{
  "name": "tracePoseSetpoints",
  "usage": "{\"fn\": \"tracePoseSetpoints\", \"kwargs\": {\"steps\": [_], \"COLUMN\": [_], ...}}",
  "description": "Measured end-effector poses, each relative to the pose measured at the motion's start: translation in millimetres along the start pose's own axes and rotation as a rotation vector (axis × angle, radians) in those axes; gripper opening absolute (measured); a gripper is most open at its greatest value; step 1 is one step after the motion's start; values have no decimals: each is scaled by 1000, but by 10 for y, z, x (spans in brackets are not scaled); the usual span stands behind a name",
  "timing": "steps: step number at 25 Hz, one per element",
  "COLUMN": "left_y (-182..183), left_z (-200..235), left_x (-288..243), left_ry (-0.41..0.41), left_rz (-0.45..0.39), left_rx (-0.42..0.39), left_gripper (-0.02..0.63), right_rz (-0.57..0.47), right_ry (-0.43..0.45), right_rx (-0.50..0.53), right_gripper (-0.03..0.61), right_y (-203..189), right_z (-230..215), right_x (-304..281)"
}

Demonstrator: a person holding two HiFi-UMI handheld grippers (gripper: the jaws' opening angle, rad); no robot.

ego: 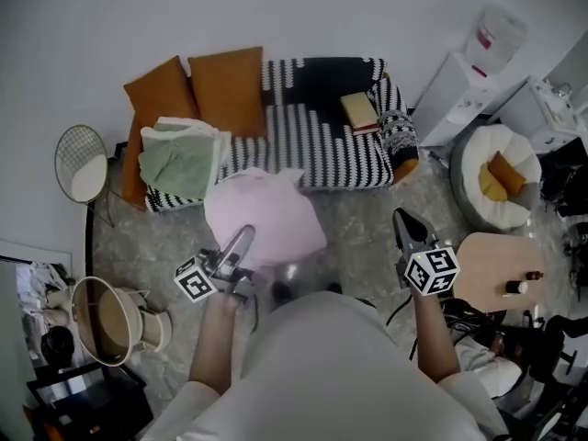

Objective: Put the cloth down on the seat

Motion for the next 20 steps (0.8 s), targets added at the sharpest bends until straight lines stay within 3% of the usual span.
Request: {"fn": "tracePoseSetpoints", "kwargs": {"steps": [20], "left_y": [393], "left_z": [208], "left_x": [451], "left_ry": [-52], "left_rz": [120], "left_rx": [71], "left_gripper": [95], "right_rz": [13], "right_ry": [-88], "right_rx": [-33], "right_gripper": [5], "right_y": [-189], "right_z": [710], "right_x": [-199]}}
Point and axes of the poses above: the fingertips, and each gripper's own axes: x backward along the fingers, z to its left, y out of its top, the point moved 2 cm from there along x, backward along the fingers, and after that the axes turned 6 degrees about -y, right-handed, at the moved point
